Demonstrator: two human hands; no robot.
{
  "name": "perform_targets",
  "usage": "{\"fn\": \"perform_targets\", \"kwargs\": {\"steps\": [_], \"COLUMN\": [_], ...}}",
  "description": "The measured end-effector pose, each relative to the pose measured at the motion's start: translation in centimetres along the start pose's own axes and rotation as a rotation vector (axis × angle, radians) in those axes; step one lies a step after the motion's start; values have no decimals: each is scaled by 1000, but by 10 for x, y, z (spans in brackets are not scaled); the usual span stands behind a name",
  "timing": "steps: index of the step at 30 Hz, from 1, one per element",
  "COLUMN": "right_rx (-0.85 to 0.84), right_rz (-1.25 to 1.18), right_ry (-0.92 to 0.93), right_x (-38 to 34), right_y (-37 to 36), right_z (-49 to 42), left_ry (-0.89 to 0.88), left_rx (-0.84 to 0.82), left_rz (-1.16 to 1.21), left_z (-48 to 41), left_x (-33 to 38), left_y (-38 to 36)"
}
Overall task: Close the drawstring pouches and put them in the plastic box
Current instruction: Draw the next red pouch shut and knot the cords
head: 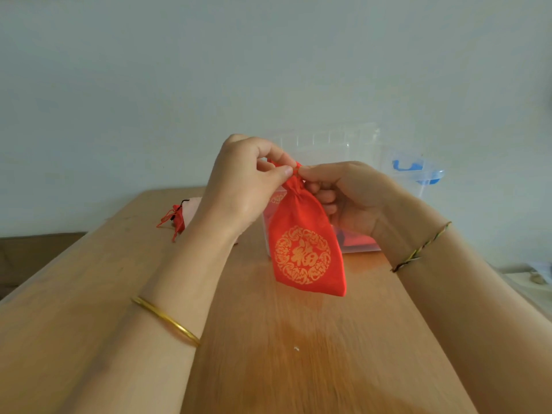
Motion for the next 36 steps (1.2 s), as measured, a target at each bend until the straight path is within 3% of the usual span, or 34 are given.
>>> {"fn": "perform_targets", "kwargs": {"steps": [17, 26, 31, 36], "right_rx": [-13, 248, 187, 104], "right_rz": [77, 368, 513, 627], "right_ry": [117, 307, 247, 159], "right_x": [-2, -17, -14, -19], "right_y": [-2, 15, 17, 20], "right_z": [0, 3, 5, 15], "left_ry": [-86, -138, -13, 29], "left_rx": [9, -24, -76, 17], "left_rz": [-231, -335, -106, 26], "left_z": [1, -4, -2, -6], "left_x": [1, -11, -18, -24], "left_y": [-1, 3, -1, 5]}}
Point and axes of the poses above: each hand's wrist, its own z-axis away from the middle knuckle, its own y-axis out of the back of the hand, x = y × z, the point moved 2 cm from there along -z, towards the middle knuckle, and after that the axes turned 2 degrees about z, right-handed, at the moved point
